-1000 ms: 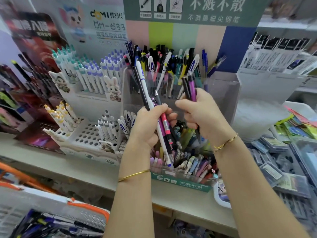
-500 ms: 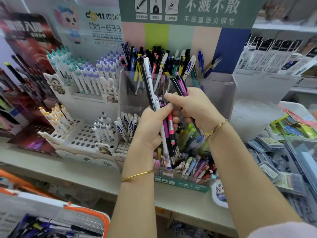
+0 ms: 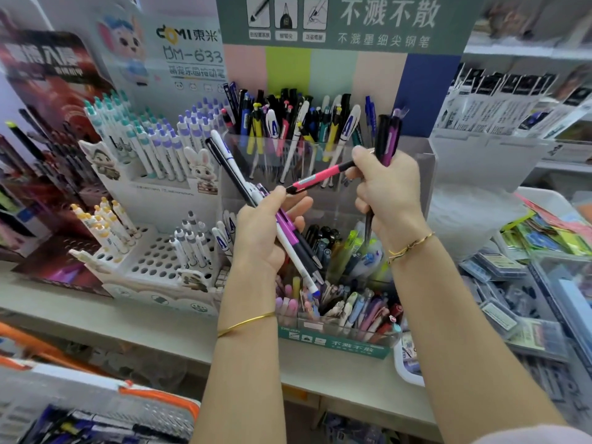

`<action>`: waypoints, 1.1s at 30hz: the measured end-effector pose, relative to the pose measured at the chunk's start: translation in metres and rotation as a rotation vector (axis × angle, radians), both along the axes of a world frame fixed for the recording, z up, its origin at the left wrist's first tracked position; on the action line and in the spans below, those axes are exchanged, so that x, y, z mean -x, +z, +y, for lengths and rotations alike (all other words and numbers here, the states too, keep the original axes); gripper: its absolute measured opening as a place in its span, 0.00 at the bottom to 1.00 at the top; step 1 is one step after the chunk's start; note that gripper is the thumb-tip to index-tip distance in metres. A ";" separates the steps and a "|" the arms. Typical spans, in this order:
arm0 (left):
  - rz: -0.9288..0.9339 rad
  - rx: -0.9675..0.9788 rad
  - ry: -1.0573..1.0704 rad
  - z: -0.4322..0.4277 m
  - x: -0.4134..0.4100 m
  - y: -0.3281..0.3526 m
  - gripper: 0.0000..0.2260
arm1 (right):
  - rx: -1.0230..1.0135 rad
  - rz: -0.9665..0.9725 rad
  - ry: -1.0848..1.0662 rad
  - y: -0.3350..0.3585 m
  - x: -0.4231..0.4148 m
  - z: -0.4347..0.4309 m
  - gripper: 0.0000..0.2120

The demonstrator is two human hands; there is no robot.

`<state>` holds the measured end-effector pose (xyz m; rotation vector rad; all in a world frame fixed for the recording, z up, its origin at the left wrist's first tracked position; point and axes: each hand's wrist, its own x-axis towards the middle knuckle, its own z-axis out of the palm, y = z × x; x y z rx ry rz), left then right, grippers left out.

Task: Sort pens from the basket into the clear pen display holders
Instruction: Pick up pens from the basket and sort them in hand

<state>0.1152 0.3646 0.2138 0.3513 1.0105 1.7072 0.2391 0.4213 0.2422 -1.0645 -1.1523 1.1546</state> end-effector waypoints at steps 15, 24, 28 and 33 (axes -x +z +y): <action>0.373 0.012 -0.155 0.003 0.014 -0.003 0.07 | -0.352 -1.287 0.336 0.017 -0.008 -0.004 0.19; 0.255 -0.011 -0.227 0.005 0.024 -0.008 0.05 | -0.153 -0.943 0.595 0.002 -0.008 0.001 0.09; 0.240 -0.047 -0.278 0.006 0.026 -0.007 0.07 | 0.005 -0.405 0.542 0.002 -0.004 0.000 0.07; 0.305 -0.074 -0.475 0.005 0.023 -0.009 0.07 | 0.034 -0.158 0.490 0.007 0.012 0.004 0.08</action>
